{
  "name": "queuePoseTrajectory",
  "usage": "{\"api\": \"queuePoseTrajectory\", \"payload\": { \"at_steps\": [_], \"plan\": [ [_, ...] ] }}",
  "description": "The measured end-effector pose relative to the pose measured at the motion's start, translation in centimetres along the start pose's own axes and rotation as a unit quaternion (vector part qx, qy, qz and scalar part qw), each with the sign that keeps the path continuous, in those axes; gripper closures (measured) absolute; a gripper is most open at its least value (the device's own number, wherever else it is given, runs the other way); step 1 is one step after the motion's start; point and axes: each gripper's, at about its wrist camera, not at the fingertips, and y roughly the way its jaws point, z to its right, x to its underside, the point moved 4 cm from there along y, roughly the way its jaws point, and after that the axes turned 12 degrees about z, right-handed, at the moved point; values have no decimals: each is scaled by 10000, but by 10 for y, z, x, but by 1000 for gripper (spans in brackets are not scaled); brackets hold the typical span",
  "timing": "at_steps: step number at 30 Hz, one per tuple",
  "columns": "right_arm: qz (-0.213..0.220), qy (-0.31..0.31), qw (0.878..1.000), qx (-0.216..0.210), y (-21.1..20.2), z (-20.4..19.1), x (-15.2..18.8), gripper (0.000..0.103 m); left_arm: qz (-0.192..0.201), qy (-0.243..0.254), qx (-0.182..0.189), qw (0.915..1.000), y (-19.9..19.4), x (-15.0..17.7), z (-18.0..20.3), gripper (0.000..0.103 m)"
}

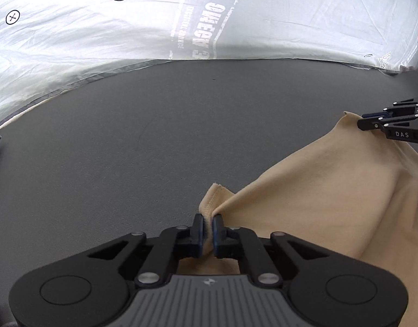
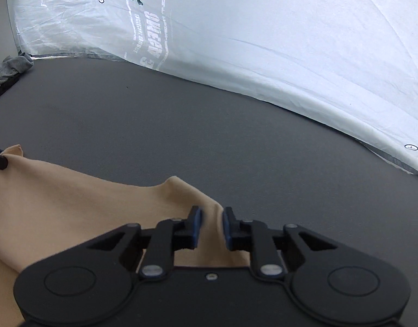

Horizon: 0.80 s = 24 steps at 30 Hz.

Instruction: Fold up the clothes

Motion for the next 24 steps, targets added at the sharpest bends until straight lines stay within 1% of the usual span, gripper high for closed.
{"api": "queuePoseTrajectory", "payload": {
  "at_steps": [2,5,7,9,10,14,16,17,19,20,21,22,23,24],
  "plan": [
    [98,-210,9994,251,-6,-5,3,99,135,60,-290,9995,0,-4,4,96],
    [364,-558,9949,763,-17,-9,0,100,530,236,-658,9961,0,-23,10,96],
    [592,-780,9887,1135,-21,-10,-6,100,860,376,-802,9923,3,-45,13,96],
    [750,-876,9833,1411,-20,-6,-14,101,1103,482,-864,9890,11,-66,14,96],
    [763,-831,9826,1478,-15,-3,-17,101,1185,519,-884,9876,17,-76,13,96],
    [788,-759,9780,1775,8,9,-29,101,1330,717,-941,9840,52,-103,11,96],
    [746,-613,9785,1820,25,17,-36,101,1231,852,-1002,9836,73,-105,8,95],
    [723,-534,9788,1839,33,20,-39,100,1134,872,-1050,9841,84,-104,7,91],
    [512,-154,9842,1687,51,30,-40,98,856,717,-1002,9887,98,-98,0,85],
    [447,-99,9841,1715,52,32,-39,91,729,552,-982,9910,100,-93,-5,81],
    [381,-45,9840,1742,54,35,-38,77,709,383,-950,9922,96,-90,-10,75],
    [323,11,9836,1772,54,38,-38,71,792,215,-937,9922,84,-88,-16,64],
    [434,93,9817,1854,41,40,-39,60,872,53,-951,9916,69,-86,-21,55],
    [543,178,9794,1934,28,43,-40,55,955,-110,-954,9908,53,-82,-25,40]
  ]
}}
